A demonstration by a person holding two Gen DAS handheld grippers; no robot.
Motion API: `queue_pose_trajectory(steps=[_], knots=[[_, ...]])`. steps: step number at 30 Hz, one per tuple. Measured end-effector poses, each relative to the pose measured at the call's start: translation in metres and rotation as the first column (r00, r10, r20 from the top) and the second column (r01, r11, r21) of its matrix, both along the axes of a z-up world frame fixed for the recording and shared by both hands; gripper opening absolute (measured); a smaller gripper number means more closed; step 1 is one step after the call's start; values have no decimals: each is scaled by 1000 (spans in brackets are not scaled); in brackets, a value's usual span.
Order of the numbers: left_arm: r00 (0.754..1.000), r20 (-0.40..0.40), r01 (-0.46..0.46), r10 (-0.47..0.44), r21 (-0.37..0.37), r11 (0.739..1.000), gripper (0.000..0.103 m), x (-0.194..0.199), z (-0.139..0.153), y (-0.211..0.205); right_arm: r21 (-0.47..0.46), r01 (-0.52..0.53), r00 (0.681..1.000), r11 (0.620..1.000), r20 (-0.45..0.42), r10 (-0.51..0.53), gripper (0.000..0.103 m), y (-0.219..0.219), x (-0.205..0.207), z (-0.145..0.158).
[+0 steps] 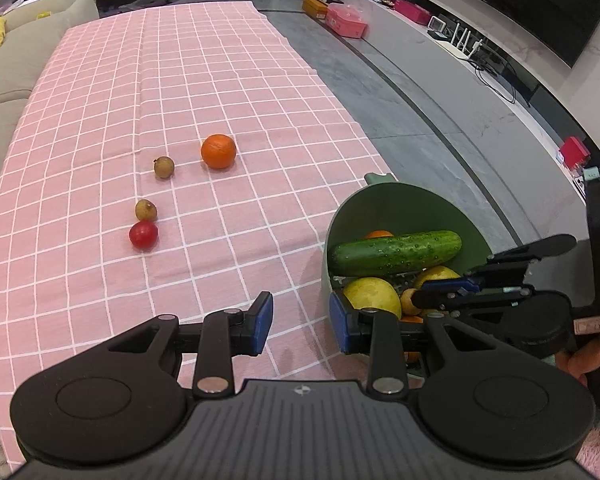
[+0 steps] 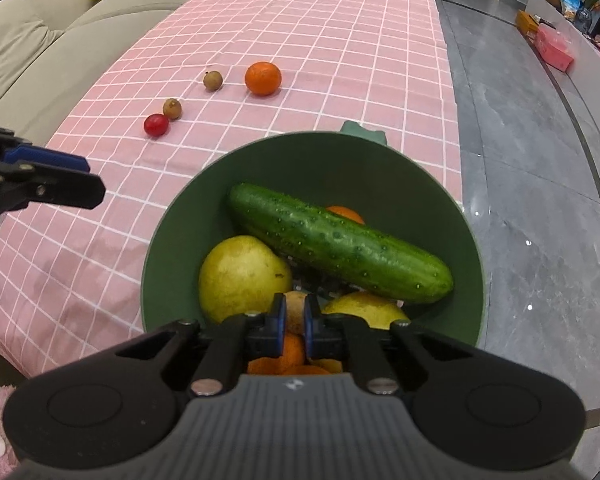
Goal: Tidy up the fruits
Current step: 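Move both tools back toward the tomato and last orange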
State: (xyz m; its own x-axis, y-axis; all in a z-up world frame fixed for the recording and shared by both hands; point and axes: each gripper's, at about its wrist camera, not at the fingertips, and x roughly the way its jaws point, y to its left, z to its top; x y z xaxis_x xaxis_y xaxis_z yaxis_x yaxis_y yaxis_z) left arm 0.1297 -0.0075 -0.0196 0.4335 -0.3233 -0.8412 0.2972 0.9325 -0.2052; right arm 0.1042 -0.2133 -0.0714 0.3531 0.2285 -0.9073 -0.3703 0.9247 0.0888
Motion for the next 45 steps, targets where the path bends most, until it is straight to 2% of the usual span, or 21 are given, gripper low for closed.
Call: queue_pose_trajectory(steps=[6, 10, 13, 16, 20, 28, 35, 40, 45], knots=[[1000, -10, -9, 9, 20, 1000, 39, 0, -5, 1, -11, 14, 1000, 1000, -3, -14, 5, 5, 12, -1], [999, -12, -34, 34, 25, 999, 39, 1, -8, 7, -3, -4, 1000, 1000, 11, 4, 5, 8, 8, 12], [998, 29, -51, 50, 28, 998, 39, 1, -3, 10, -5, -7, 999, 1000, 35, 7, 5, 10, 3, 24], [994, 84, -74, 72, 16, 997, 39, 1, 5, 14, 45, 5, 998, 999, 59, -8, 10, 13, 2, 38], [985, 125, -123, 118, 27, 992, 39, 5, 9, 24, 96, -3, 995, 995, 95, -6, 15, 31, 9, 53], [969, 130, -218, 212, 29, 976, 39, 21, 8, 47, 121, -80, 992, 989, 109, 67, 17, 80, 42, 57], [934, 155, -326, 323, -4, 945, 39, 34, 10, 74, 109, -122, 989, 986, 101, 112, 18, 105, 73, 48], [907, 137, -395, 398, -49, 917, 39, 45, 2, 90, 106, -141, 987, 984, 89, 132, 20, 113, 94, 40], [887, 97, -449, 452, -51, 892, 39, 58, -14, 101, 112, -147, 988, 983, 59, 141, 21, 118, 114, 22]])
